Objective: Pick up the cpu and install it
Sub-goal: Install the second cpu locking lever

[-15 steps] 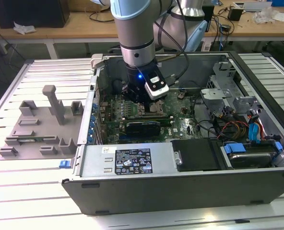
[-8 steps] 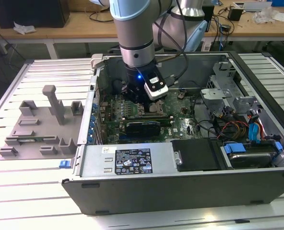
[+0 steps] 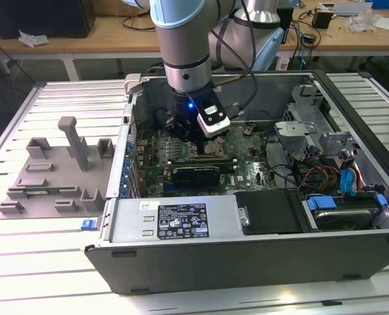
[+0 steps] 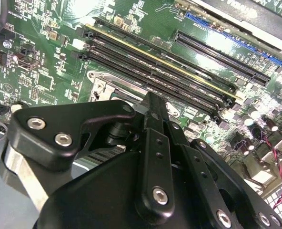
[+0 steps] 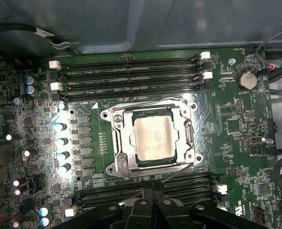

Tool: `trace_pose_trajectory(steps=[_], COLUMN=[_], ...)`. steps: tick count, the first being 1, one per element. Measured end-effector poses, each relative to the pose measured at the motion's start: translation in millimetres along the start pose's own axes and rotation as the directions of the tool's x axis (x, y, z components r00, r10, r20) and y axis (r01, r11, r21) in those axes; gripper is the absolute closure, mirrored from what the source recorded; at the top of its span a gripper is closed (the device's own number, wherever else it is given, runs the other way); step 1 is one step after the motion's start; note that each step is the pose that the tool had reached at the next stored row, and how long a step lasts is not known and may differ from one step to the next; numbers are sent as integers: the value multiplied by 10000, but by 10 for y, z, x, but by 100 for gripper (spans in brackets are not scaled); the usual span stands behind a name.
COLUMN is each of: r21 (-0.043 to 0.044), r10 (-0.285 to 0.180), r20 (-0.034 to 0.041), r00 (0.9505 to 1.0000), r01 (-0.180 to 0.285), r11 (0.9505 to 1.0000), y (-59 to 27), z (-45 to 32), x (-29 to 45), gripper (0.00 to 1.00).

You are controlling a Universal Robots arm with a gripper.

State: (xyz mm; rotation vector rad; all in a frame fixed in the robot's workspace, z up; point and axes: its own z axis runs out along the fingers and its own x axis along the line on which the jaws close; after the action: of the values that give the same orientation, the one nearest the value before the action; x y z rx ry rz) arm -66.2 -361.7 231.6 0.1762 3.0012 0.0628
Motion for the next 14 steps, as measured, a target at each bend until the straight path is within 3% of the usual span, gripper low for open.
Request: trace_pose_trajectory(steps=[10,13,14], r21=[4,45,49], r10=[1,13,14], r20=[-18,-348,-361], r00=[10000,9994,9993], r01=[-1,-11,-12], r11=[10000,10000,10000], y=[-6,-6,-7], z=[15,22,21], x=[21,22,23], gripper=[89,89,89])
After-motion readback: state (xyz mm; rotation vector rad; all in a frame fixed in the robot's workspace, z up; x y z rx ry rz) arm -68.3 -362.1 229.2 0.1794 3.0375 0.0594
